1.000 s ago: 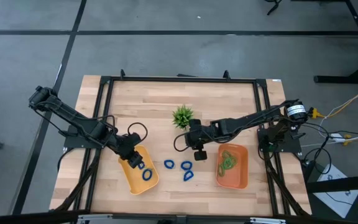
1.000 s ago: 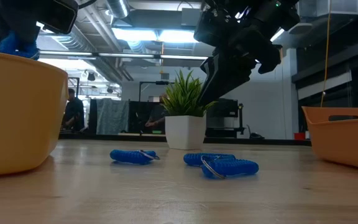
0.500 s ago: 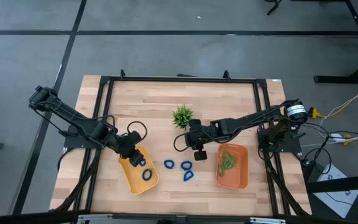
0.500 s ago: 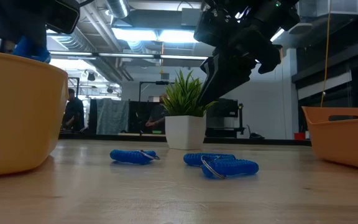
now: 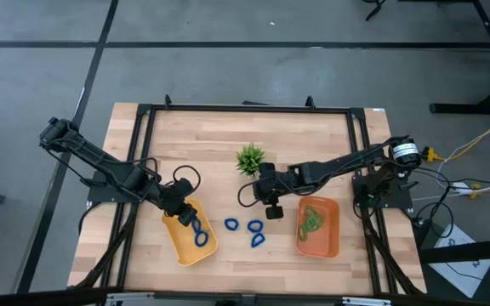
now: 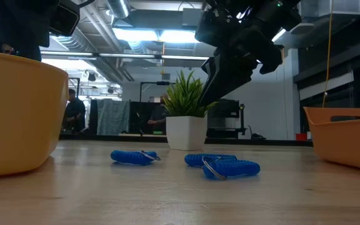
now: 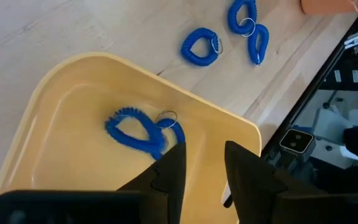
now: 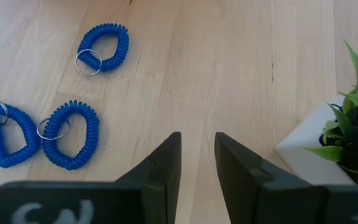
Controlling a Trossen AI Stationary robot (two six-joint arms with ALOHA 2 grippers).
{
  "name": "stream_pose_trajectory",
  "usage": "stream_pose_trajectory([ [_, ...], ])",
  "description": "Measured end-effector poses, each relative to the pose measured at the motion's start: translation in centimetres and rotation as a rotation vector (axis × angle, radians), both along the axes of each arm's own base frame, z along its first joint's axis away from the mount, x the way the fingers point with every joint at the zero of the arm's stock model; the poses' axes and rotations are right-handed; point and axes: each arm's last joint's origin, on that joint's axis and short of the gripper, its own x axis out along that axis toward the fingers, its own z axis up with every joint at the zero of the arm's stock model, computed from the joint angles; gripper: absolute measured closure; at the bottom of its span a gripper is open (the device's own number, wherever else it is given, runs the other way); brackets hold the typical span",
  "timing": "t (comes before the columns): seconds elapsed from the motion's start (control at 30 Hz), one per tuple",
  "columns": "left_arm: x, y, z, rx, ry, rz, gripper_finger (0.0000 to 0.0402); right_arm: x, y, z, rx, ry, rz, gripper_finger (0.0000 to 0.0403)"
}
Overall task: Sort spring keychains
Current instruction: Put the blue spring keychain into the yellow bin
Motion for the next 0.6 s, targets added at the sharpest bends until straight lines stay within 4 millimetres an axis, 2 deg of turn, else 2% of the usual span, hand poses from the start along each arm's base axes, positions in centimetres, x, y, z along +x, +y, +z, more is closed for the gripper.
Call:
stream_pose_trajectory([
  [0.3, -0.01, 0.01, -0.01, 0.001, 0.002, 0.0, 0.0268, 0.0, 0.0, 0.0, 0.0, 0.0, 0.0, 0.0305],
  [0.6, 0.01, 0.06, -0.01, 0.015, -0.005, 0.012, 0.0273, -0.09, -0.01, -0.09, 0.016, 0.013, -0.019, 0.0305],
])
